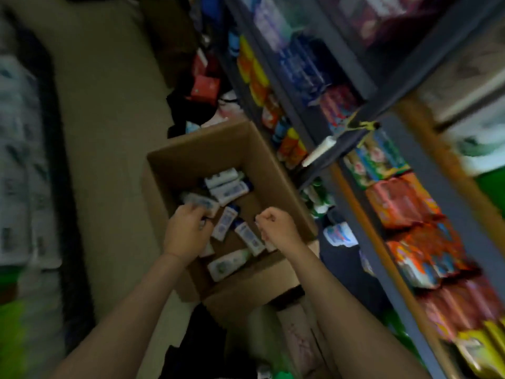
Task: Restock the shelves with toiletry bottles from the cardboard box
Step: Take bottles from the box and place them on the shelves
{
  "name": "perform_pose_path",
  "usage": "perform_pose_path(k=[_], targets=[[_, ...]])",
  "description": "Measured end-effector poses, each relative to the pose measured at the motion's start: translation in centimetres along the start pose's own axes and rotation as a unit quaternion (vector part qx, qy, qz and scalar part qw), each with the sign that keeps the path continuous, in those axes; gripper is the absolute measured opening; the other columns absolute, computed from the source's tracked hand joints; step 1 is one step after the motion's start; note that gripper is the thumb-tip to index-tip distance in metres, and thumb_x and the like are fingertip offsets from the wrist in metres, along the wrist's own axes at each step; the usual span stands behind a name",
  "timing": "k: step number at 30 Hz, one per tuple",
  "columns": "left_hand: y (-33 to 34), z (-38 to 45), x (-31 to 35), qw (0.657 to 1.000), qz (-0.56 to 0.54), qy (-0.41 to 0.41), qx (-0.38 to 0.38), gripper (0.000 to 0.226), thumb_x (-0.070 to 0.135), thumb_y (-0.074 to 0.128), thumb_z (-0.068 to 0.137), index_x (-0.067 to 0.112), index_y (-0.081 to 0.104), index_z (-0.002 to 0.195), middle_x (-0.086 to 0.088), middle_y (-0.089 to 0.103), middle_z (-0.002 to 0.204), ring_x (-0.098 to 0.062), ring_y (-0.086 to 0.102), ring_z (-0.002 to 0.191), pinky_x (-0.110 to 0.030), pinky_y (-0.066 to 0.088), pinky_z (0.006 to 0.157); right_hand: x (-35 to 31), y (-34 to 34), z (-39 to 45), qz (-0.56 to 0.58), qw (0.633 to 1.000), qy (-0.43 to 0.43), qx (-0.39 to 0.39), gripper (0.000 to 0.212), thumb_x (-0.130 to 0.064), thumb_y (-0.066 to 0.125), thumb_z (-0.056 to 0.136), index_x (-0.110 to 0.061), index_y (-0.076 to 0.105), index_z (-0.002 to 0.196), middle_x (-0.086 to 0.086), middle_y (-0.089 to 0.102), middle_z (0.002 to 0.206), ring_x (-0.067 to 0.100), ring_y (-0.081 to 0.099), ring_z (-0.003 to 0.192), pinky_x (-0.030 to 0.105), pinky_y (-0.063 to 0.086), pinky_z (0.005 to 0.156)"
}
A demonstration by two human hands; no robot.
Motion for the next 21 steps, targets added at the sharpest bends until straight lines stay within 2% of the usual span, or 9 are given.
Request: perform_pose_path(k=[4,8,11,13,15,17,19,21], targets=[[-1.5,5.8,-2.6,0.997,0.023,0.028,0.070,0.044,0.017,0.071,0.084,0.005,0.063,0.125,-0.017,0.058,0.128,-0.037,0.052,0.122,-0.051,0.046,0.098,-0.5,3.8,7.1,-0.004,0.996,0.078,0.036,0.023,-0.030,0.056,0.095,-0.013,0.063,0.083,0.010,0.067,0.084,0.027,0.065,0.080,0.046,0.056,0.079],[-2.7,12.3,-4.1,0.990,0.064,0.039,0.116,0.074,0.031,0.066,0.085,0.012,0.036,0.150,-0.014,0.034,0.155,-0.034,0.024,0.146,-0.054,0.021,0.118,-1.9,6.2,12.7,0.109,0.981,0.159,0.006,0.016,-0.021,0.052,0.100,-0.008,0.062,0.096,0.009,0.065,0.085,0.018,0.062,0.067,0.031,0.055,0.061],[-2.3,16.5,-5.2,0.989,0.122,0.009,0.083,0.089,0.044,0.062,0.086,0.014,0.017,0.157,-0.015,0.023,0.161,-0.034,0.013,0.151,-0.054,0.005,0.122,-2.4,8.0,17.2,0.223,0.949,0.224,-0.012,0.017,-0.018,0.052,0.100,-0.006,0.059,0.109,0.013,0.066,0.092,0.022,0.065,0.074,0.031,0.058,0.063],[-1.3,18.4,-6.0,0.987,0.148,-0.003,0.062,0.091,0.051,0.063,0.085,0.013,0.020,0.155,-0.016,0.033,0.155,-0.035,0.023,0.147,-0.056,0.009,0.121,-2.5,9.3,20.2,0.290,0.921,0.259,-0.019,0.025,-0.018,0.050,0.101,-0.004,0.057,0.121,0.014,0.066,0.098,0.026,0.068,0.089,0.034,0.059,0.070],[-0.5,19.3,-6.5,0.983,0.166,0.007,0.079,0.089,0.054,0.068,0.081,0.013,0.031,0.151,-0.017,0.047,0.143,-0.035,0.041,0.134,-0.056,0.022,0.116,-2.2,10.7,23.1,0.356,0.890,0.283,-0.029,0.034,-0.019,0.049,0.102,0.000,0.053,0.130,0.015,0.064,0.101,0.030,0.063,0.113,0.036,0.056,0.088],[0.0,19.7,-6.9,0.977,0.179,0.015,0.113,0.088,0.057,0.069,0.078,0.013,0.037,0.147,-0.017,0.054,0.131,-0.035,0.050,0.120,-0.054,0.031,0.107,-1.5,12.1,25.8,0.413,0.860,0.299,-0.020,0.042,-0.021,0.048,0.103,0.000,0.045,0.139,0.018,0.058,0.125,0.032,0.053,0.127,0.037,0.048,0.103],[0.5,19.7,-7.2,0.971,0.195,0.016,0.138,0.088,0.059,0.070,0.077,0.013,0.039,0.145,-0.018,0.056,0.124,-0.036,0.051,0.112,-0.053,0.034,0.102,-0.7,13.5,28.0,0.436,0.845,0.308,-0.024,0.048,-0.026,0.047,0.103,-0.002,0.040,0.143,0.019,0.044,0.147,0.032,0.047,0.133,0.036,0.044,0.106],[0.8,19.8,-7.4,0.968,0.204,0.009,0.148,0.088,0.062,0.069,0.077,0.012,0.040,0.144,-0.018,0.055,0.124,-0.036,0.050,0.111,-0.054,0.033,0.103,-0.4,14.5,29.9,0.442,0.847,0.294,-0.027,0.049,-0.030,0.047,0.102,-0.005,0.041,0.144,0.018,0.042,0.150,0.031,0.047,0.134,0.035,0.046,0.101]])
Point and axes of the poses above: each hand's wrist, its own z-axis towards the middle knuckle, its own y-axis out of the palm, x = y × z, the point moved 3 cm from there along z, towards the middle knuckle
